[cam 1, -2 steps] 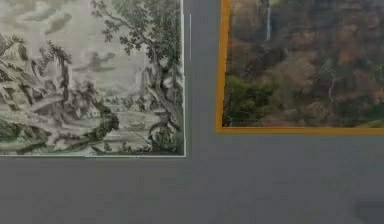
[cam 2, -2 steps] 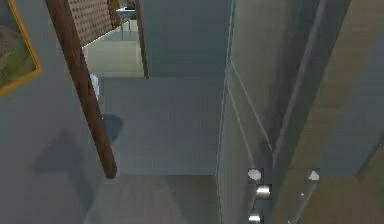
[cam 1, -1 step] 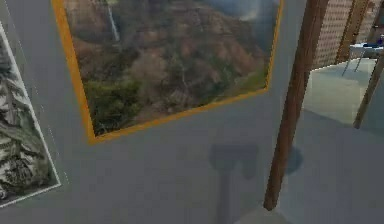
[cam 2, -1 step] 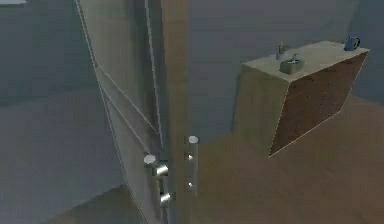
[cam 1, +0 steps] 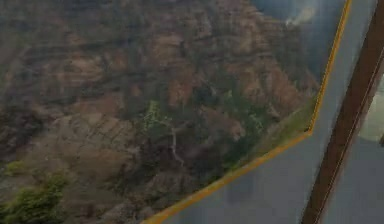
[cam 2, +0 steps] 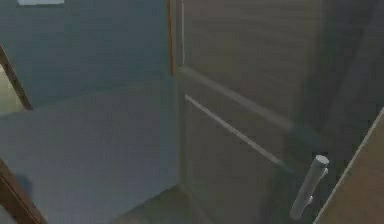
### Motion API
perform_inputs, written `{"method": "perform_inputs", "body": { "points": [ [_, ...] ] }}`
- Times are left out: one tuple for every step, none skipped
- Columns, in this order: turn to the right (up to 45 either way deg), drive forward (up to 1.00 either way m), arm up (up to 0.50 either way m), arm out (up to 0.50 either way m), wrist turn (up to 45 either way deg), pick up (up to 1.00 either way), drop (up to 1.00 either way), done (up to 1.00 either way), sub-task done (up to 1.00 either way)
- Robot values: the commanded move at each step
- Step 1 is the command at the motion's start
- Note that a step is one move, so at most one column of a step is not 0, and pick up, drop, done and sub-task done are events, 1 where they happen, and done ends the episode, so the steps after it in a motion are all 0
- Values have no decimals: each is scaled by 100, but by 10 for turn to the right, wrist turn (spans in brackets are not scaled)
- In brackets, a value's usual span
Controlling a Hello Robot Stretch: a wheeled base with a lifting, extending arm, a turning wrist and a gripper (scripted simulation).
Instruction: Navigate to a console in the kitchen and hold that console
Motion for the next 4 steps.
{"method": "perform_inputs", "body": {
  "points": [
    [450,0,0,0,0,0,0,0,0],
    [90,0,0,0,0,0,0,0,0],
    [0,100,0,0,0,0,0,0,0],
    [0,20,0,0,0,0,0,0,0]
  ]
}}
